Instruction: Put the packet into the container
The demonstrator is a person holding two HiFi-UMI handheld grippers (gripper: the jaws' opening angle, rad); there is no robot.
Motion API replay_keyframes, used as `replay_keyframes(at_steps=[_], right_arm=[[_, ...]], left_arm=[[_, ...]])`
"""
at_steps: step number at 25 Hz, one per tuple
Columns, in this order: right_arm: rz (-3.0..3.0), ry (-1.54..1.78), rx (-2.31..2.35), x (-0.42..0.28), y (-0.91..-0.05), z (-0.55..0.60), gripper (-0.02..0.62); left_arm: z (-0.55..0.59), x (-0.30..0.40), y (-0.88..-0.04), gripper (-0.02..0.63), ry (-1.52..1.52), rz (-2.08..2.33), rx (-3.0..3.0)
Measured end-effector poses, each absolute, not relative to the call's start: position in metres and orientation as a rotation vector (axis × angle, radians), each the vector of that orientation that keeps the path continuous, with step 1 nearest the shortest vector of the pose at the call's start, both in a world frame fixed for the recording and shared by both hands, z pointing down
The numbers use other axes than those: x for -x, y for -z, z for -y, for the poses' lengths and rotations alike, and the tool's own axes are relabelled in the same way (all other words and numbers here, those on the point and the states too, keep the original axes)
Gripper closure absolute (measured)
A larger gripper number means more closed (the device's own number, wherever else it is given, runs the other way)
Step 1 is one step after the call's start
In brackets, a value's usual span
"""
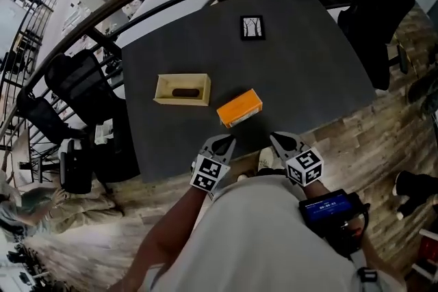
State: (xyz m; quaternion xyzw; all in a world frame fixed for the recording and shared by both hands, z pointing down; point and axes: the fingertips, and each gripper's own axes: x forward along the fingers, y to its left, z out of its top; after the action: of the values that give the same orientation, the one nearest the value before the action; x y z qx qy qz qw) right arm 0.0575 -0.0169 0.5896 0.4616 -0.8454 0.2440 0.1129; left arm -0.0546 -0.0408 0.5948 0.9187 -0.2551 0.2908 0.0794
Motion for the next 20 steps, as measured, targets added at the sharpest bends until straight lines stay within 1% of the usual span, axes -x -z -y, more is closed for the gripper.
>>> replay_keyframes(at_steps=[7, 8, 10, 14, 15, 17, 18, 20], right_arm=[[2.494, -0.751, -1.305, -0.080, -0.597, 0.057, 0.588], [2.495, -0.759, -1.295, -0.082, -0.600, 0.063, 0.586], [2.497, -0.773, -1.280, -0.086, -0.605, 0.073, 0.588], [2.501, -0.789, -1.264, -0.092, -0.608, 0.088, 0.588], [2.501, -0.790, -1.259, -0.092, -0.608, 0.090, 0.587], [2.503, -0.790, -1.245, -0.091, -0.608, 0.091, 0.588], [2.505, -0.788, -1.240, -0.090, -0.608, 0.092, 0.587], [2.507, -0.788, -1.239, -0.090, -0.607, 0.093, 0.587]], left_arm=[[0.077, 0.034, -0.606, 0.590, -1.009, 0.765, -2.723], [0.082, 0.031, -0.609, 0.575, -1.037, 0.758, -2.721], [0.092, 0.026, -0.614, 0.529, -1.086, 0.745, -2.721], [0.109, 0.016, -0.618, 0.470, -1.185, 0.712, -2.737], [0.111, 0.014, -0.620, 0.437, -1.221, 0.693, -2.737], [0.114, 0.012, -0.626, 0.337, -1.304, 0.645, -2.724], [0.117, 0.013, -0.629, 0.308, -1.343, 0.626, -2.713], [0.125, 0.015, -0.633, 0.274, -1.408, 0.597, -2.683]])
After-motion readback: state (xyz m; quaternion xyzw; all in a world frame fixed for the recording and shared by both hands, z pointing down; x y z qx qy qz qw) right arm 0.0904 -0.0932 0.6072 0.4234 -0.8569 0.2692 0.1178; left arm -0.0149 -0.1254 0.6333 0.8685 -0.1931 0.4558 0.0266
